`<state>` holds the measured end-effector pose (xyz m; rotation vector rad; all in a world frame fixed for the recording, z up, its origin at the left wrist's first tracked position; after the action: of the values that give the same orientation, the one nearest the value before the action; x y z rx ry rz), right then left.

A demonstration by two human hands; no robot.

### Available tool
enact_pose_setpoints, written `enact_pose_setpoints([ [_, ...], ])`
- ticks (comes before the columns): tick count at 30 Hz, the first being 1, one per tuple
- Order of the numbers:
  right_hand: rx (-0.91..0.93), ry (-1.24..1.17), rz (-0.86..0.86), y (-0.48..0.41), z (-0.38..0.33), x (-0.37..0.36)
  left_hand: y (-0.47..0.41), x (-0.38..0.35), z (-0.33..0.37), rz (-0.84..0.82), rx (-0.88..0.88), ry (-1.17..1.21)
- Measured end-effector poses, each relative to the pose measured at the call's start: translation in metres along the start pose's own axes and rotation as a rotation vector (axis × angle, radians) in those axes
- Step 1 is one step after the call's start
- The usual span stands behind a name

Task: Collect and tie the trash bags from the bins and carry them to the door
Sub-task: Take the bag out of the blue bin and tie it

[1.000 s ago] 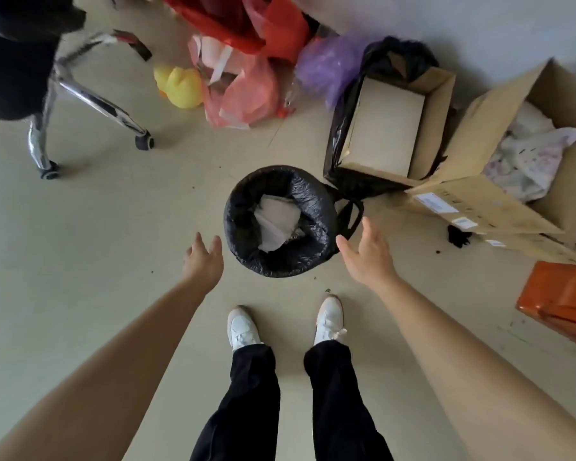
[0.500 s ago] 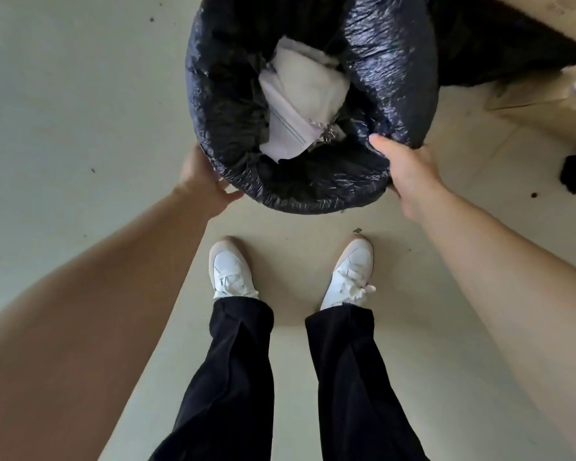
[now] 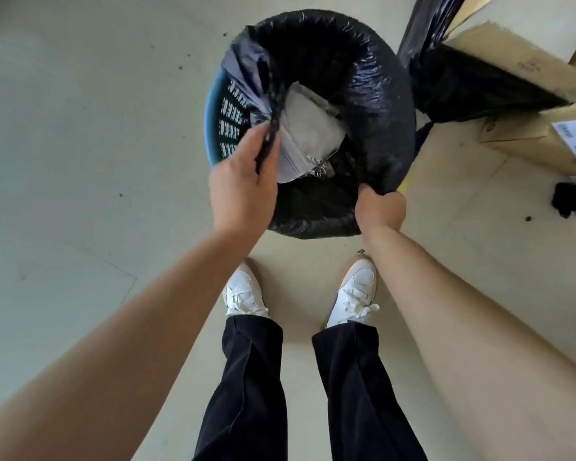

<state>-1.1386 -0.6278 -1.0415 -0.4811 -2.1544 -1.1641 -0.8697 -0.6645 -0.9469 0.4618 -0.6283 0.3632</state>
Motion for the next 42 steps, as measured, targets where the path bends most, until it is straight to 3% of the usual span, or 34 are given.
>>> enact_pose_setpoints([
  [3, 0.027, 0.032, -0.070, 0.005, 0.003, -0.003, 0.028, -0.034, 0.033, -0.238, -0.256, -0.110],
  [5, -0.095, -0.123, -0.182, 0.011, 0.011, -0.007, 0.036, -0.040, 0.041, -0.304, -0.258, -0.106],
  [7, -0.288, -0.362, -0.325, 0.013, 0.027, -0.014, 0.033, -0.035, 0.039, -0.282, -0.142, -0.055],
  [10, -0.356, -0.570, -0.417, 0.013, 0.029, -0.006, 0.025, -0.015, 0.026, -0.192, 0.087, 0.095],
  [13, -0.369, -0.521, -0.312, 0.026, 0.027, 0.023, 0.026, 0.009, 0.022, -0.111, 0.212, 0.191],
  [15, -0.360, -0.438, -0.341, 0.035, 0.020, 0.039, 0.026, 0.025, 0.027, -0.062, 0.271, 0.229],
  [17, -0.223, -0.286, -0.301, 0.032, 0.004, 0.063, 0.024, 0.042, 0.039, -0.017, 0.293, 0.265],
  [19, 0.121, -0.088, -0.166, 0.033, -0.038, 0.096, 0.022, 0.058, 0.058, 0.015, 0.290, 0.299],
  [22, 0.489, -0.171, -0.018, 0.065, -0.107, 0.146, 0.024, 0.077, 0.092, 0.046, 0.266, 0.329],
  [25, 0.734, -0.082, -0.054, 0.097, -0.162, 0.180, 0.033, 0.096, 0.124, 0.081, 0.264, 0.349],
  [28, 0.787, 0.003, -0.145, 0.117, -0.193, 0.207, 0.050, 0.128, 0.160, 0.138, 0.257, 0.330],
  [32, 0.739, -0.199, -0.176, 0.159, -0.236, 0.251, 0.078, 0.194, 0.201, 0.251, 0.290, 0.298],
  [37, 1.153, -0.175, -0.154, 0.257, -0.295, 0.279, 0.125, 0.301, 0.219, 0.431, 0.372, 0.340],
  [42, 1.304, -0.213, -0.230, 0.344, -0.326, 0.282, 0.168, 0.381, 0.204, 0.499, 0.455, 0.343],
])
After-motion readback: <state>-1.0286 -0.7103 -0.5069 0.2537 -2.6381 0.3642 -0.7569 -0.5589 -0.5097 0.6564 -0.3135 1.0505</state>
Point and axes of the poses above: each hand's wrist, its own y-axis away from the middle knuckle, its own x-axis out of the back of the hand, z = x × y, the point moved 9 cm from there along -y, towards the middle knuckle, and after that the axes turned 10 degrees about x, right-handed, at the moved point
